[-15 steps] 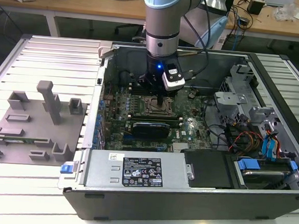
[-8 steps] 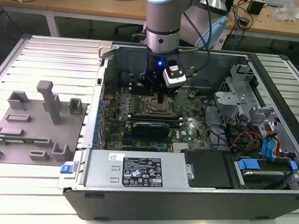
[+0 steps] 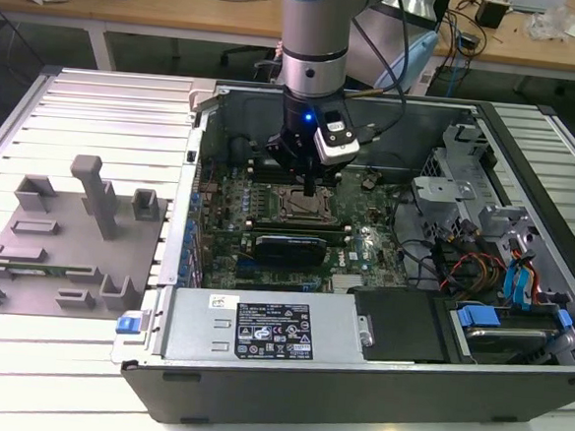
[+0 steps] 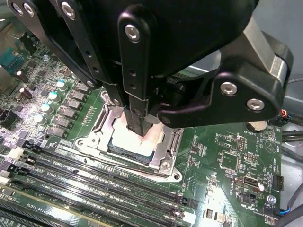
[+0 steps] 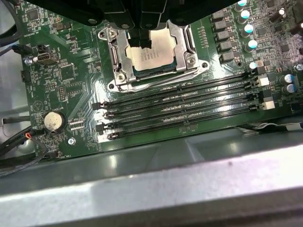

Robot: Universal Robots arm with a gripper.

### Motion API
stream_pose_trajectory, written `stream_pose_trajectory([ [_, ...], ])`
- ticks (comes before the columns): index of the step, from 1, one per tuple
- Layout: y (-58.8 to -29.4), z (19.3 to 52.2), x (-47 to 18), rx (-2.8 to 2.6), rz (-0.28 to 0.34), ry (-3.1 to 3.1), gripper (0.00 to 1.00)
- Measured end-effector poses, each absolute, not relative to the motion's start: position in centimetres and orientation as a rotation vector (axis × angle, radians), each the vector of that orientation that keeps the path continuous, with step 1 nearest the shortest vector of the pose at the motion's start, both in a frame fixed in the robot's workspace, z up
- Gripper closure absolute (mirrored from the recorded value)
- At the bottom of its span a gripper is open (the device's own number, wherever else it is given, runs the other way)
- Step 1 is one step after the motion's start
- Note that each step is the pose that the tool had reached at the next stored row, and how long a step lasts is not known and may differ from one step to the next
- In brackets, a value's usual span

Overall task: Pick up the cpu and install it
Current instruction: 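Install the first cpu locking lever, then install the second cpu locking lever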

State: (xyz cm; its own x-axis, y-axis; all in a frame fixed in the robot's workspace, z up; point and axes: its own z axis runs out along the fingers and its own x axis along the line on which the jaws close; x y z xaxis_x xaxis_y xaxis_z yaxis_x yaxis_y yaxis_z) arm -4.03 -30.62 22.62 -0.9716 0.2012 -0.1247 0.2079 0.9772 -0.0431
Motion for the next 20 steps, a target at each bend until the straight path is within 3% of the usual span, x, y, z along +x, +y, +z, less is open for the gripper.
stream_pose_trajectory([
  [14,-30.6,22.7,-4.0,0.312,-0.085,3.004,0.89],
  [20,-30.7,24.5,-4.0,0.312,-0.084,3.004,0.89],
])
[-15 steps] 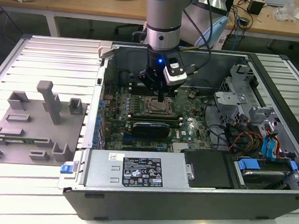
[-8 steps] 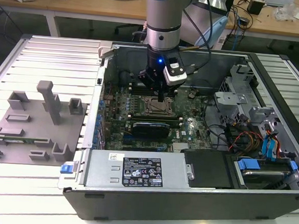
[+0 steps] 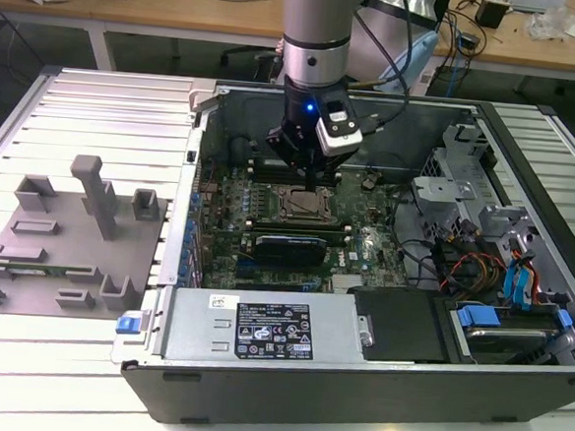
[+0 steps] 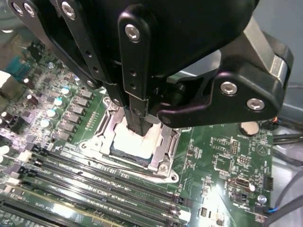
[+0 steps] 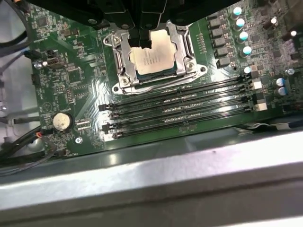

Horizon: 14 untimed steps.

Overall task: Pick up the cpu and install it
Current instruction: 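Install the second cpu locking lever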

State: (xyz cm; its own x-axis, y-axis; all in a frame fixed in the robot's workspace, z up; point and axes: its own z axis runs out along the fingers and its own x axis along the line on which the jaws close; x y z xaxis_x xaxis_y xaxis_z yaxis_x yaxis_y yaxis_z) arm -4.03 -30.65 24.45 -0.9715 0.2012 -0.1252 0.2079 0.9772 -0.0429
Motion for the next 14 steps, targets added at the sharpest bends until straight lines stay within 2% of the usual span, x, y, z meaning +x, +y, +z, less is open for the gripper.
stream_pose_trajectory([
  [8,-31.4,25.7,-4.0,0.312,-0.084,3.004,0.89],
  [9,-32.0,25.7,-4.0,0.312,-0.084,3.004,0.89],
  [11,-35.3,25.4,-4.0,0.302,-0.084,3.008,0.89],
  [14,-35.3,24.1,-4.3,0.216,-0.080,3.018,0.89],
])
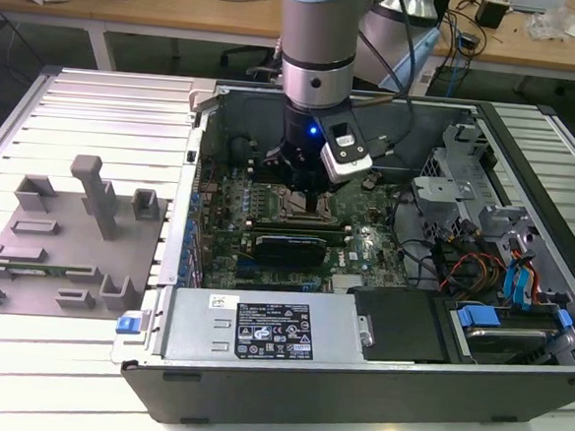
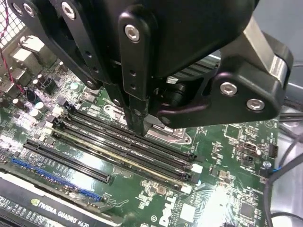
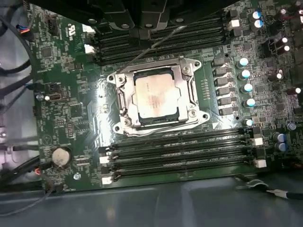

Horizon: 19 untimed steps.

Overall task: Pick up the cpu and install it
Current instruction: 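Install the second cpu locking lever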

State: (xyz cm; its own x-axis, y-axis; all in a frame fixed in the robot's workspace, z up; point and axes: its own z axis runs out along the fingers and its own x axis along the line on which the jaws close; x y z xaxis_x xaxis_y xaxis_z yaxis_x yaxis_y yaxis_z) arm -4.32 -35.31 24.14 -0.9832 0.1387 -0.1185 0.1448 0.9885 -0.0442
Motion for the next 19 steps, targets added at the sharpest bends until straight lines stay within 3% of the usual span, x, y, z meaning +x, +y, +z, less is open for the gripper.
stream_pose_trajectory([
  [19,-35.3,21.5,-7.3,0.040,-0.066,3.022,0.89],
])
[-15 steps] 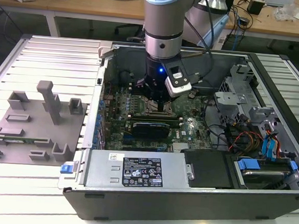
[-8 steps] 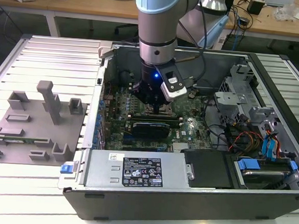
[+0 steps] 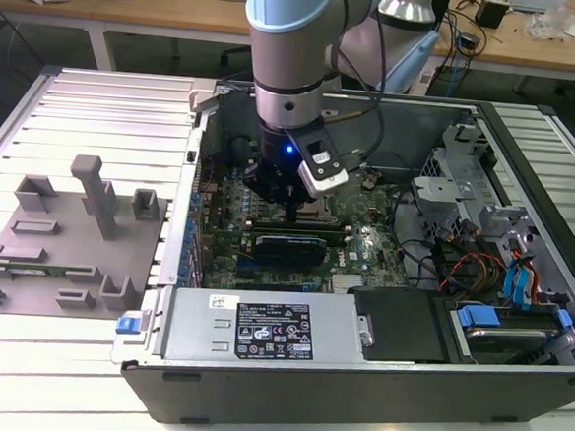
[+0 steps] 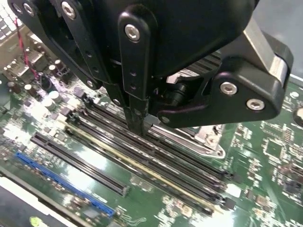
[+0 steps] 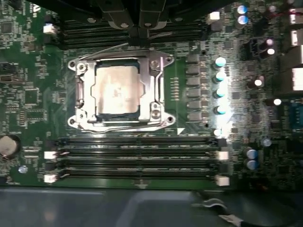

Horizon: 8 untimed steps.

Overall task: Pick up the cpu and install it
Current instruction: 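Install the second cpu locking lever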

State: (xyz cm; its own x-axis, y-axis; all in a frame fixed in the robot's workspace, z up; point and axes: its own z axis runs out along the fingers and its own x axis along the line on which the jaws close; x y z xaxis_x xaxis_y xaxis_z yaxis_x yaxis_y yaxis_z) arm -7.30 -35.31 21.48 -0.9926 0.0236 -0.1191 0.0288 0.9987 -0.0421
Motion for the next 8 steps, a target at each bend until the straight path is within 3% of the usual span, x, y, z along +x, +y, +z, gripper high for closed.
stream_pose_trajectory([
  [2,-35.4,21.5,-7.7,0.038,-0.064,3.020,0.89],
  [8,-36.4,21.5,-7.8,0.045,0.049,3.016,0.89],
])
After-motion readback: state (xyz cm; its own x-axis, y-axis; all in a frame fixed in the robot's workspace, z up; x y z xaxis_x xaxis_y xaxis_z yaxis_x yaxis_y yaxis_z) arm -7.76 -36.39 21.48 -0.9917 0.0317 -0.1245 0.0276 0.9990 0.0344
